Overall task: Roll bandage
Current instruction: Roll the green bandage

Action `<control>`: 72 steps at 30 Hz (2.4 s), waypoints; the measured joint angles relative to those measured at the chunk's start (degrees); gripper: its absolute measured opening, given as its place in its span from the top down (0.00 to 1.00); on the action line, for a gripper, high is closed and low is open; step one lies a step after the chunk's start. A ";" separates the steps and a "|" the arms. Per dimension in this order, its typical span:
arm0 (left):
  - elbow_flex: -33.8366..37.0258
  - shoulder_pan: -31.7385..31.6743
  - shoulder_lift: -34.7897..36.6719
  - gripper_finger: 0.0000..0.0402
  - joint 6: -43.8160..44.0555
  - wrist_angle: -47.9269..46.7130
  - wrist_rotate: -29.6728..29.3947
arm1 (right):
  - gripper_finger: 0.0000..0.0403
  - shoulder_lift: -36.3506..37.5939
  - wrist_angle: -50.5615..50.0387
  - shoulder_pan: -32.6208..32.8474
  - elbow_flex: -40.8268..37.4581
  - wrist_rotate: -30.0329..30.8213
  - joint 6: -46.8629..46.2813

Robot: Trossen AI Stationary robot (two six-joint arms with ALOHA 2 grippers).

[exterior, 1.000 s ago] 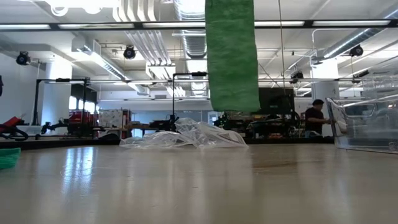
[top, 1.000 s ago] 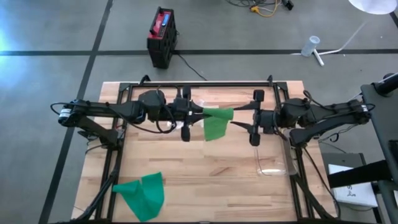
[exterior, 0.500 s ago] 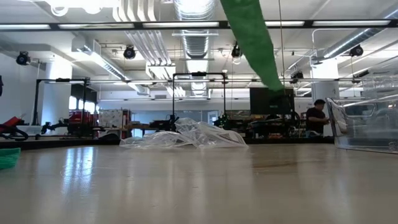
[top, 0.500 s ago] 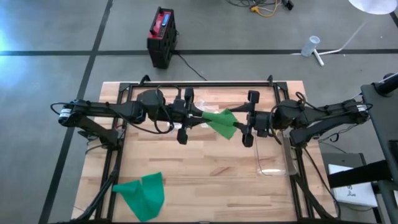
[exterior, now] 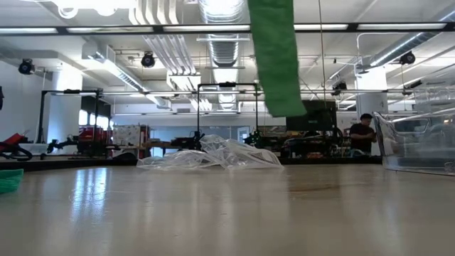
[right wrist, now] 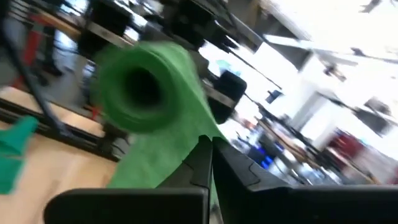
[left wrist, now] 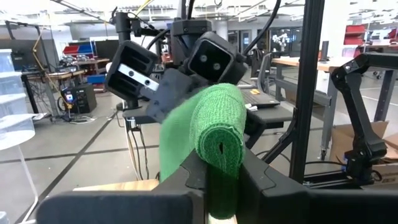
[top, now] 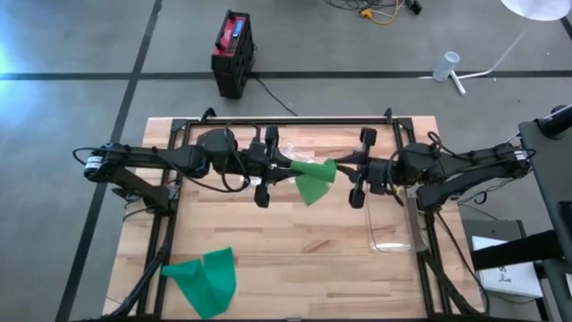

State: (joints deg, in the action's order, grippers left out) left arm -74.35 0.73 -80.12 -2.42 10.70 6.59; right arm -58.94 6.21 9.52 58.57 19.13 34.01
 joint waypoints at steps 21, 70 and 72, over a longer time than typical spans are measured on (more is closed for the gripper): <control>0.03 -0.09 0.50 0.93 -0.03 -0.96 -0.01 | 0.67 4.63 -7.26 0.72 0.07 -7.64 -4.81; 0.04 -0.28 0.52 0.92 -2.80 -0.88 -2.27 | 0.87 1.73 -6.41 2.58 0.04 7.83 1.51; 0.04 -0.41 0.52 0.93 -3.82 -1.88 -3.21 | 0.79 2.94 -7.44 2.99 0.04 7.75 0.13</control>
State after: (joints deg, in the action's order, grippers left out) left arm -74.30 0.32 -79.59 -6.23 8.82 3.38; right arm -56.00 -1.23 12.51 58.61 26.88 34.14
